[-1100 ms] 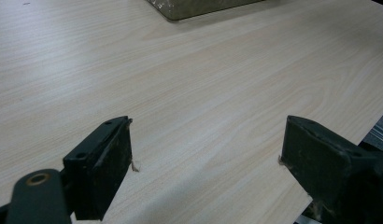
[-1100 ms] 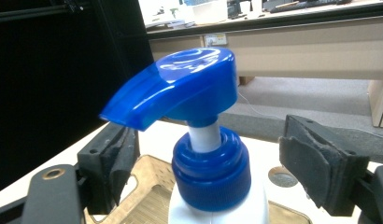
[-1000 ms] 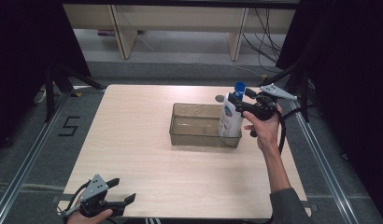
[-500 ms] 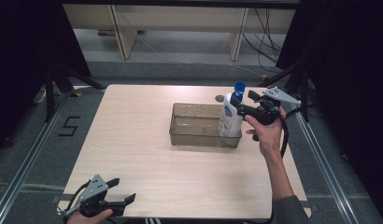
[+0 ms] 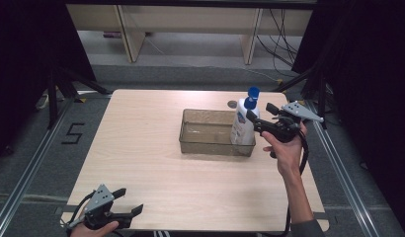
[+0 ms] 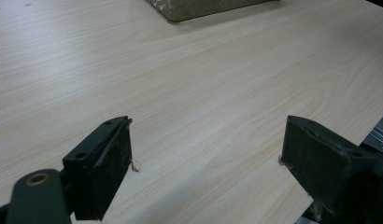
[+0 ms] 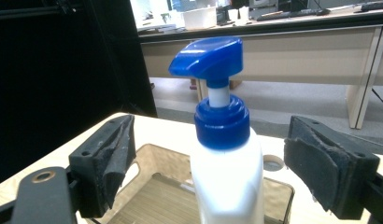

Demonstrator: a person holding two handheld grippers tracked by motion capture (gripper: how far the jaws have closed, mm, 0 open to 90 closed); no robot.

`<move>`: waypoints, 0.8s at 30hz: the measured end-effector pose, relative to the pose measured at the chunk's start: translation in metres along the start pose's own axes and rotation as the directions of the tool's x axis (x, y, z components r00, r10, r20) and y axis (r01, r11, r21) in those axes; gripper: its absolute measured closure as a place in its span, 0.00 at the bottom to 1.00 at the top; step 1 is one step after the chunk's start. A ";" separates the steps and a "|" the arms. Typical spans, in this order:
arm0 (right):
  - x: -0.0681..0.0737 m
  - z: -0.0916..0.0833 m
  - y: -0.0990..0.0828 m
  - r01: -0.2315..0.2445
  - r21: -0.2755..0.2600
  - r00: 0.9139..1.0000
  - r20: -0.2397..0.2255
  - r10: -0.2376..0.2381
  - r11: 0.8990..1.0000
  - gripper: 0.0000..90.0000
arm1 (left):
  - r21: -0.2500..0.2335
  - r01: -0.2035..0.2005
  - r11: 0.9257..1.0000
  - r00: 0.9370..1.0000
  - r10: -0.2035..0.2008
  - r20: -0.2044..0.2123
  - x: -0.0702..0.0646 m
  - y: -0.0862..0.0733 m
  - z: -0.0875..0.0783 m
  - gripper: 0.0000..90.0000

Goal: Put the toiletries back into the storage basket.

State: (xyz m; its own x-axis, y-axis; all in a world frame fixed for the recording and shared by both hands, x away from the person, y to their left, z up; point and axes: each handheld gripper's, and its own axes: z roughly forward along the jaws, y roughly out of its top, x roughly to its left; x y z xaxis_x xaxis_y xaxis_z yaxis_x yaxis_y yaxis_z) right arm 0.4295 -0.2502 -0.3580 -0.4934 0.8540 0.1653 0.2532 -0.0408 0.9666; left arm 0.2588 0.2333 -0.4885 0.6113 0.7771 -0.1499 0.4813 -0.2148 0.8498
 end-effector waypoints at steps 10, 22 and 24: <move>0.005 -0.003 -0.003 0.016 0.016 1.000 -0.007 -0.016 1.000 0.19 | 0.003 -0.007 1.000 1.000 0.007 0.000 0.000 0.000 0.000 0.17; 0.013 -0.011 -0.007 0.028 0.025 0.999 -0.017 -0.027 0.999 0.19 | 0.004 -0.004 1.000 1.000 0.004 0.000 0.000 0.000 0.000 0.17; 0.013 -0.013 -0.007 0.026 0.032 1.000 -0.006 -0.026 0.999 0.19 | -0.003 -0.001 1.000 1.000 0.001 0.001 -0.001 0.000 0.000 0.17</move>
State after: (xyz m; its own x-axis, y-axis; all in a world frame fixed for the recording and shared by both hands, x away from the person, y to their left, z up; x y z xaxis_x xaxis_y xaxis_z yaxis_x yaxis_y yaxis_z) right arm 0.4102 -0.2460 -0.3603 -0.5051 0.8515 0.1412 0.2668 -0.0016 0.9638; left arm 0.2582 0.2326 -0.4882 0.6126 0.7762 -0.1494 0.4790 -0.2142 0.8513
